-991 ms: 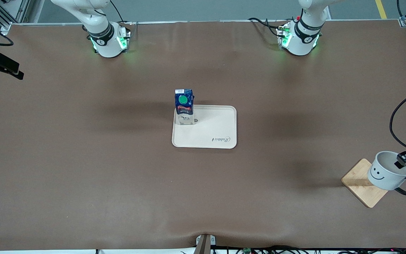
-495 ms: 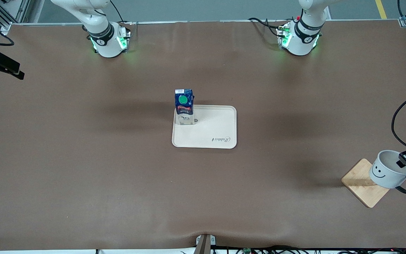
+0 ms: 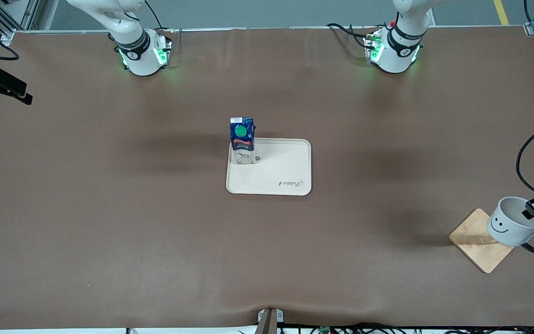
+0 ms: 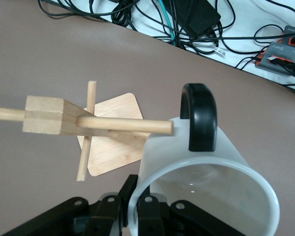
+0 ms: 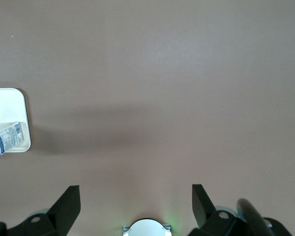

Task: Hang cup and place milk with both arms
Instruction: 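Hook the mug handle onto a stand peg with the left gripper, then release the mug and raise the left gripper while the right gripper reaches out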

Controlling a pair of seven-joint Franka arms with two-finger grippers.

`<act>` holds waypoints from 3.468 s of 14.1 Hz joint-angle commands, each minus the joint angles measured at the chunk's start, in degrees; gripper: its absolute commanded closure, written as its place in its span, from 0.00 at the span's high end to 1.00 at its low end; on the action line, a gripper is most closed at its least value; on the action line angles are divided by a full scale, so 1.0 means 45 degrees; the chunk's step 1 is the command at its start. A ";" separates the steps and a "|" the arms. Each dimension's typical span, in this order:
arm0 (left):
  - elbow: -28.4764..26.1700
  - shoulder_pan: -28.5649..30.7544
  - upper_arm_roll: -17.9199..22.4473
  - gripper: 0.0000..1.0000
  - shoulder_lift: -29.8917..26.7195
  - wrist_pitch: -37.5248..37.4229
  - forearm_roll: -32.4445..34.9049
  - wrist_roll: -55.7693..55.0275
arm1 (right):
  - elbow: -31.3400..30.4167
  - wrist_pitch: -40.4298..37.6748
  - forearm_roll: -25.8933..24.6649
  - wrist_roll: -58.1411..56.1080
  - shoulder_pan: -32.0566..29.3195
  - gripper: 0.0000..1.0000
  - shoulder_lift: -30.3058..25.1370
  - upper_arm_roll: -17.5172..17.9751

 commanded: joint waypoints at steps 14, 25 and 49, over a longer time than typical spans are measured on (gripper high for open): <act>-0.0400 0.0660 -0.0101 0.53 0.0061 0.0145 -0.0305 0.0339 | 0.0298 -0.0100 0.0038 -0.0080 0.0435 1.00 0.0144 -0.0005; 0.0225 0.0327 -0.1583 1.00 -0.1226 -0.3288 0.0085 0.0046 | 0.0259 -0.0080 0.0019 -0.0080 0.0454 1.00 0.0531 -0.0025; 0.0305 -0.2908 -0.0850 1.00 -0.4391 -0.7805 -0.0030 0.0632 | 0.0825 0.1108 0.4255 0.0057 0.2971 1.00 0.4440 0.0014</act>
